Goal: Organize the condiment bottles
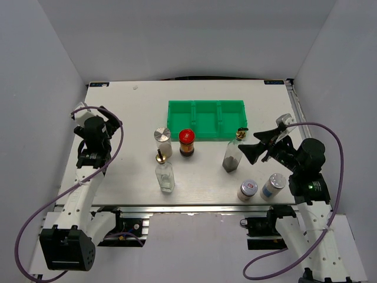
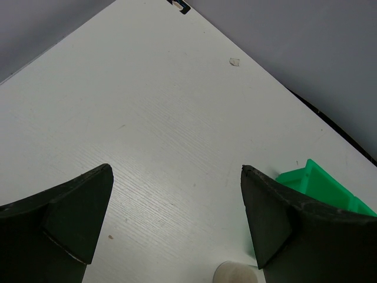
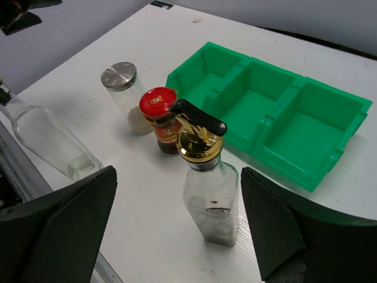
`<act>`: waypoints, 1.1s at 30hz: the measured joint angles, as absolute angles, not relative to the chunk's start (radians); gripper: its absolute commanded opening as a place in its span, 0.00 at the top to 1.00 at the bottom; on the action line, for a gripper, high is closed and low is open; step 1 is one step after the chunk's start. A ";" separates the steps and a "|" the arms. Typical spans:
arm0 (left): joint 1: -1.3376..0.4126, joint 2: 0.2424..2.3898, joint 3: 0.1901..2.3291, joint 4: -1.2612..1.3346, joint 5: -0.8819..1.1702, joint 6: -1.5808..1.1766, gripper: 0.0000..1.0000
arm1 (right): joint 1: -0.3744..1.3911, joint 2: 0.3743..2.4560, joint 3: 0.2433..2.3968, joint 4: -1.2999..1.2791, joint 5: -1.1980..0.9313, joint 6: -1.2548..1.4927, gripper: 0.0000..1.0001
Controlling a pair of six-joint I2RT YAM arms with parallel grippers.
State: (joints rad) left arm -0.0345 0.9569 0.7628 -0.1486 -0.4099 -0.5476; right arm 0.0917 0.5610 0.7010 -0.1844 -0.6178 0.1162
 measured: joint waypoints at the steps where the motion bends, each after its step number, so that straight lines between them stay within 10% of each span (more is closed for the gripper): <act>1: -0.035 0.956 0.763 -0.149 -0.410 -0.546 0.02 | 0.092 0.556 0.701 -0.177 -0.636 0.111 0.11; 22: -0.035 0.956 0.763 -0.149 -0.408 -0.539 0.02 | 0.258 0.918 0.701 0.009 -0.500 0.035 0.22; 33: -0.035 0.958 0.762 -0.149 -0.430 -0.539 0.02 | 0.353 0.954 0.625 0.180 -0.300 -0.014 0.77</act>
State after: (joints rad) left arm -0.0345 0.9577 0.7616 -0.1493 -0.4297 -0.5388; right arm 0.3534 0.9543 0.6247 0.1802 -0.3000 -0.0143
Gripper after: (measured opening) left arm 0.981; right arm 0.436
